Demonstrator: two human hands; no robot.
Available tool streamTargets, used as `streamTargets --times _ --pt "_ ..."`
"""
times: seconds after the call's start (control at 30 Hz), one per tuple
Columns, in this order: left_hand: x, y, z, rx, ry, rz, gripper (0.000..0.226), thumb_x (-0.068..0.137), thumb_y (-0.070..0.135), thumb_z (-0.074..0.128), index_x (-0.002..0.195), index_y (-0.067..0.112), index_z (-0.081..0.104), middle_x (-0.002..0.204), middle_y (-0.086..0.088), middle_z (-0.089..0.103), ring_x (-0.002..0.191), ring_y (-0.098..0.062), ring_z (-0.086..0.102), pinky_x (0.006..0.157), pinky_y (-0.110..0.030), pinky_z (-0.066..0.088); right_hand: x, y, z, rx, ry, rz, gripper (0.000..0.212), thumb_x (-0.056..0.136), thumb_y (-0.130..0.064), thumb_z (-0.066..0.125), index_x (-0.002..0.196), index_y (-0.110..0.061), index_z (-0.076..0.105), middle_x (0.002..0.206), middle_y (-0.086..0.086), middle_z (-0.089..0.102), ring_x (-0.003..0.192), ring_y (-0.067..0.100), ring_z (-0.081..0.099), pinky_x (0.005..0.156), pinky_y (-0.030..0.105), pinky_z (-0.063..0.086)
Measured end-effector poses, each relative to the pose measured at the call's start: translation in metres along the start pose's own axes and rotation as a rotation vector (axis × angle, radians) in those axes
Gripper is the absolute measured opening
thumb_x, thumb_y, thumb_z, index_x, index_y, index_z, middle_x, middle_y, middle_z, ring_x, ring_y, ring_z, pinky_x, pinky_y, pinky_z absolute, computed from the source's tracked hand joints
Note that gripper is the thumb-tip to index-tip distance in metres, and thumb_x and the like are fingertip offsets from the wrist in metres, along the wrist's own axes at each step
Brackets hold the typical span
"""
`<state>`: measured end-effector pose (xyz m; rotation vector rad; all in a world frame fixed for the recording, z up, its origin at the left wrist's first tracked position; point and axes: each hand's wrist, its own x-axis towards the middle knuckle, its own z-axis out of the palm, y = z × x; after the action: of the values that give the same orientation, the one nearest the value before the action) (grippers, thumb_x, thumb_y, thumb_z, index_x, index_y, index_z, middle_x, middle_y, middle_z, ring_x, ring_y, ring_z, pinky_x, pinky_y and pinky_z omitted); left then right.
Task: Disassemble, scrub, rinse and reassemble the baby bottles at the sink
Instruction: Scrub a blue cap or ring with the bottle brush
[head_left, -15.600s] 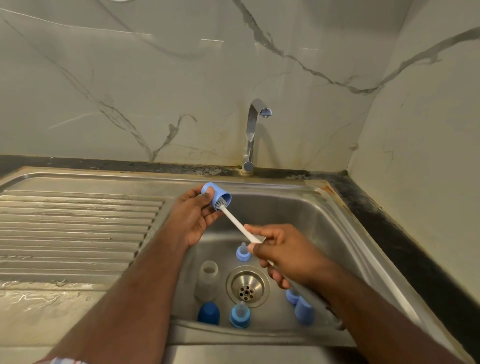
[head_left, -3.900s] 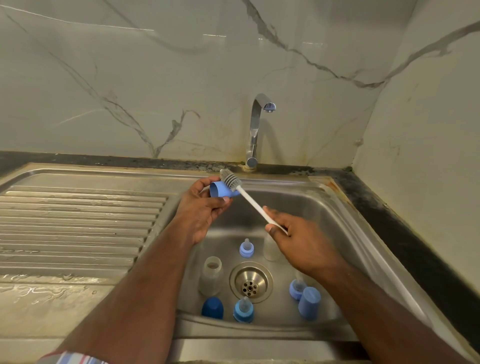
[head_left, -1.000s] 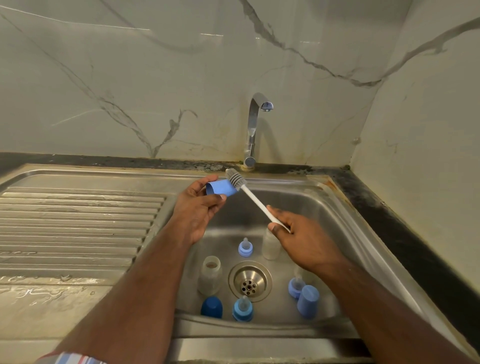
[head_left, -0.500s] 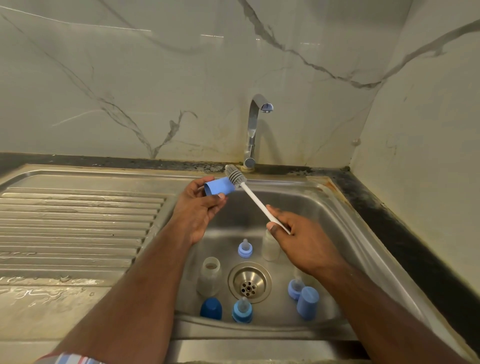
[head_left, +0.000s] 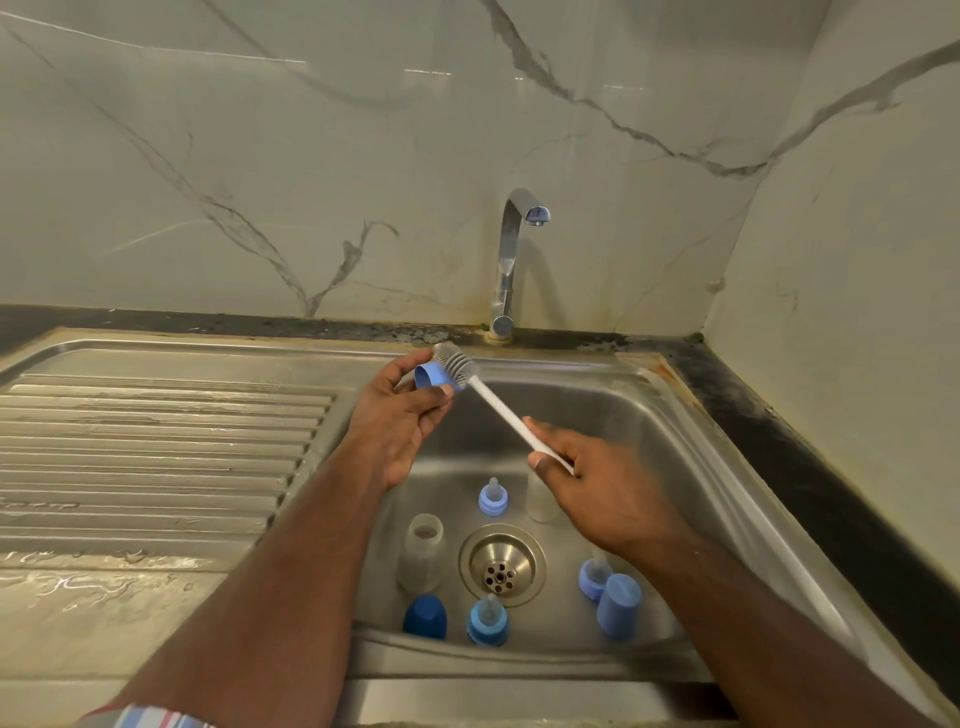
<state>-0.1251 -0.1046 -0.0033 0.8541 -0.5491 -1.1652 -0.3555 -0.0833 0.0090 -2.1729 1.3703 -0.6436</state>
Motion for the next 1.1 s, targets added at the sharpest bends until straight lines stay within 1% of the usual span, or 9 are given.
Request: streamTargets --times 0.13,0.3,0.4,0.53,0.67,0.83,0.9,1.0,1.1 --pt "-0.0003 0.0004 0.0007 0.041 0.021 -0.009 0.048 0.087 -0.018 0.064 0.129 0.004 0.061 0.122 -0.015 0.068 0.107 -0.025 0.070 0.086 -0.031 0.061 0.0032 0.0059 -0.0044 0.008 0.029 0.028 0.048 0.103 -0.041 0.049 0.150 -0.041 0.040 0.125 -0.012 0.065 0.081 0.002 0.060 0.066 0.009 0.044" --pt "0.0006 -0.0017 0.0003 0.073 -0.008 -0.009 0.049 0.085 -0.023 0.060 0.126 0.002 0.063 0.120 -0.015 0.072 0.107 -0.025 0.072 0.086 -0.029 0.061 0.0009 -0.0004 0.0019 -0.003 -0.013 -0.017 0.045 0.103 -0.040 0.049 0.147 -0.043 0.043 0.130 -0.015 0.064 0.096 0.007 0.064 0.064 0.001 0.041" --pt "0.0012 -0.0021 -0.0006 0.105 -0.005 -0.001 0.048 0.084 -0.023 0.060 0.122 0.006 0.067 0.120 -0.012 0.071 0.110 -0.025 0.070 0.083 -0.028 0.061 0.0043 0.0022 -0.0006 -0.008 0.009 0.011 0.047 0.103 -0.040 0.050 0.149 -0.041 0.042 0.132 -0.014 0.062 0.088 0.004 0.059 0.063 0.000 0.039" --pt "0.0021 -0.0050 -0.0009 0.112 -0.045 0.017 0.046 0.084 -0.025 0.058 0.117 0.005 0.066 0.108 -0.008 0.076 0.098 -0.020 0.074 0.079 -0.024 0.061 -0.0027 -0.0019 0.0036 0.016 -0.019 -0.026 0.044 0.102 -0.041 0.051 0.146 -0.046 0.045 0.128 -0.021 0.063 0.094 0.001 0.060 0.067 -0.001 0.039" --pt "0.0033 -0.0050 -0.0020 0.139 -0.026 0.008 0.048 0.084 -0.024 0.060 0.119 0.008 0.068 0.117 -0.008 0.073 0.106 -0.022 0.070 0.077 -0.025 0.060 0.0049 0.0039 -0.0010 -0.013 0.029 0.020 0.046 0.103 -0.040 0.050 0.148 -0.043 0.043 0.132 -0.014 0.063 0.094 0.004 0.061 0.065 0.002 0.038" --pt "0.0030 -0.0050 -0.0014 0.108 -0.044 0.018 0.045 0.084 -0.026 0.057 0.112 0.008 0.067 0.104 -0.006 0.077 0.098 -0.020 0.073 0.081 -0.025 0.061 -0.0029 -0.0020 0.0029 0.005 -0.023 -0.021 0.044 0.102 -0.041 0.051 0.145 -0.048 0.044 0.126 -0.021 0.063 0.084 -0.005 0.059 0.064 -0.001 0.040" --pt "0.0028 -0.0033 -0.0013 0.087 -0.027 0.005 0.046 0.084 -0.025 0.057 0.114 0.008 0.067 0.109 -0.008 0.075 0.100 -0.021 0.073 0.082 -0.026 0.061 0.0008 -0.0004 0.0021 -0.003 -0.006 -0.009 0.045 0.103 -0.040 0.050 0.146 -0.046 0.043 0.128 -0.018 0.063 0.079 -0.003 0.057 0.062 0.000 0.041" --pt "0.0018 -0.0030 -0.0020 0.105 -0.026 0.002 0.047 0.084 -0.025 0.058 0.115 0.008 0.069 0.115 -0.008 0.071 0.104 -0.022 0.070 0.081 -0.026 0.062 0.0046 0.0046 -0.0012 -0.017 0.027 0.025 0.048 0.103 -0.041 0.050 0.149 -0.041 0.041 0.134 -0.014 0.062 0.089 0.001 0.058 0.067 0.006 0.041" --pt "0.0027 -0.0040 -0.0017 0.106 -0.026 0.010 0.048 0.084 -0.025 0.058 0.120 0.006 0.065 0.115 -0.011 0.072 0.102 -0.021 0.072 0.081 -0.026 0.061 -0.0010 0.0024 0.0013 0.005 -0.009 -0.006 0.045 0.102 -0.041 0.051 0.147 -0.044 0.044 0.128 -0.017 0.064 0.091 0.004 0.063 0.063 0.002 0.042"
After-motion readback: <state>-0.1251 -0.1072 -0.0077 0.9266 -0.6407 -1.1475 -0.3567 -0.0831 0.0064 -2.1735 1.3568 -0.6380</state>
